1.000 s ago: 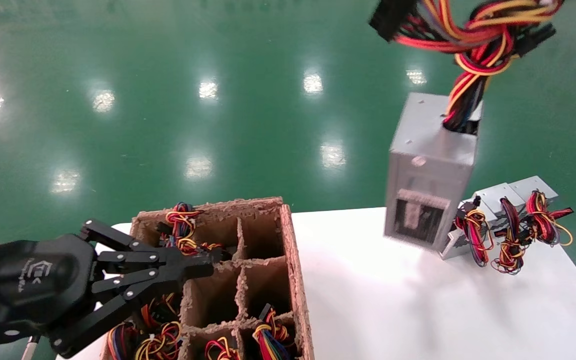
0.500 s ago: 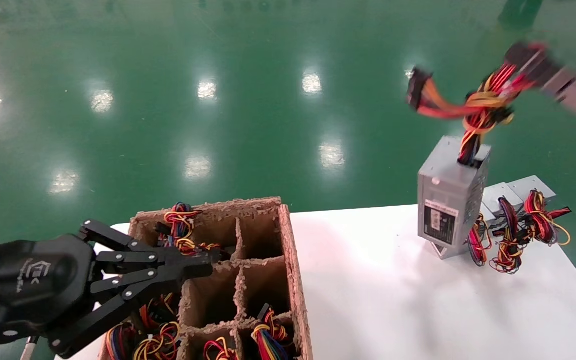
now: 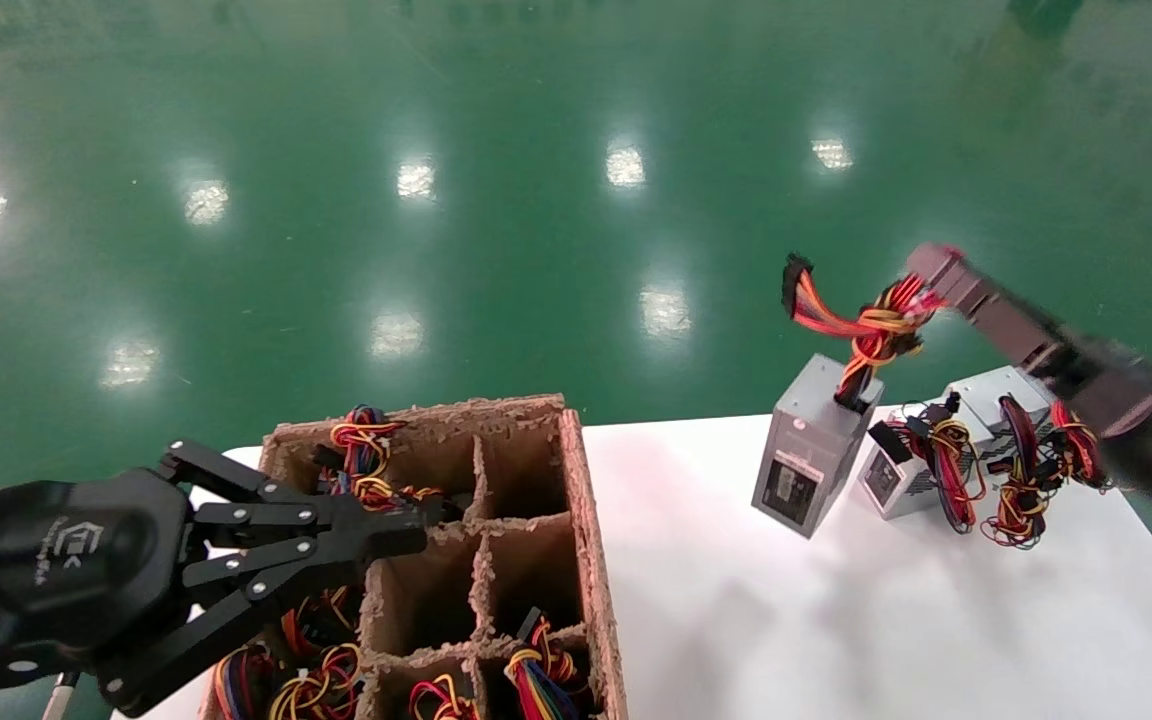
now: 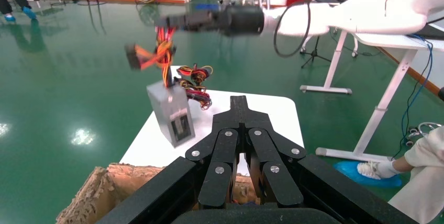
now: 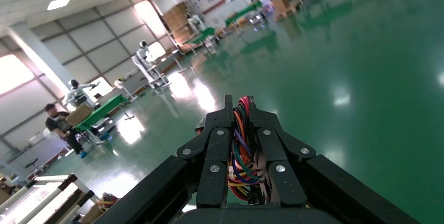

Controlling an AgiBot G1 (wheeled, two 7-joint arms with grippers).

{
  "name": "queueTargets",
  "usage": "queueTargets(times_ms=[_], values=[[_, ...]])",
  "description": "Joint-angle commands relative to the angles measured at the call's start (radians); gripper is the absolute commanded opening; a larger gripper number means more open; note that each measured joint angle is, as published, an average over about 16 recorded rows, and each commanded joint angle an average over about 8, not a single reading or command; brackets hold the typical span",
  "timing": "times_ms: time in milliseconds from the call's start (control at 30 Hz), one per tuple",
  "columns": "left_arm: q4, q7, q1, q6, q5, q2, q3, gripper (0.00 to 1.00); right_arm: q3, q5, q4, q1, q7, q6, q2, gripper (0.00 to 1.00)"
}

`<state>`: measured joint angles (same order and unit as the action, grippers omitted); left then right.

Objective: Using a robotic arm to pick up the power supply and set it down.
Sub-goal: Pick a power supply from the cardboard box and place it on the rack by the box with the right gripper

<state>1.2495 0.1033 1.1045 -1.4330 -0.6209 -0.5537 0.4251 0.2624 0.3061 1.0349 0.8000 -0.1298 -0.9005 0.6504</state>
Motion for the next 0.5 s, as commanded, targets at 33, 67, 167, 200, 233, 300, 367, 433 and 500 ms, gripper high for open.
queueTargets(times_ms=[33, 67, 167, 200, 233, 300, 367, 433, 500], values=[[0.0, 0.0, 0.0, 0.0, 0.0, 0.0, 0.0, 0.0, 0.01, 0.006, -0.016, -0.004, 0.002, 0.022, 0.022, 0.0], [0.0, 0.0, 0.0, 0.0, 0.0, 0.0, 0.0, 0.0, 0.015, 0.009, -0.026, -0.002, 0.004, 0.03, 0.034, 0.0], [0.0, 0.0, 0.0, 0.0, 0.0, 0.0, 0.0, 0.0, 0.026, 0.017, -0.059, 0.007, 0.011, 0.047, 0.067, 0.0], [0.0, 0.0, 0.0, 0.0, 0.0, 0.0, 0.0, 0.0, 0.029, 0.021, -0.069, 0.012, 0.015, 0.051, 0.077, 0.0], [0.0, 0.0, 0.0, 0.0, 0.0, 0.0, 0.0, 0.0, 0.032, 0.023, -0.081, 0.017, 0.018, 0.055, 0.087, 0.0], [0.0, 0.0, 0.0, 0.0, 0.0, 0.0, 0.0, 0.0, 0.038, 0.029, -0.104, 0.03, 0.024, 0.062, 0.106, 0.0], [0.0, 0.0, 0.0, 0.0, 0.0, 0.0, 0.0, 0.0, 0.043, 0.035, -0.129, 0.046, 0.029, 0.07, 0.124, 0.0], [0.0, 0.0, 0.0, 0.0, 0.0, 0.0, 0.0, 0.0, 0.048, 0.041, -0.155, 0.063, 0.034, 0.08, 0.141, 0.0], [0.0, 0.0, 0.0, 0.0, 0.0, 0.0, 0.0, 0.0, 0.052, 0.047, -0.181, 0.081, 0.038, 0.092, 0.157, 0.0]])
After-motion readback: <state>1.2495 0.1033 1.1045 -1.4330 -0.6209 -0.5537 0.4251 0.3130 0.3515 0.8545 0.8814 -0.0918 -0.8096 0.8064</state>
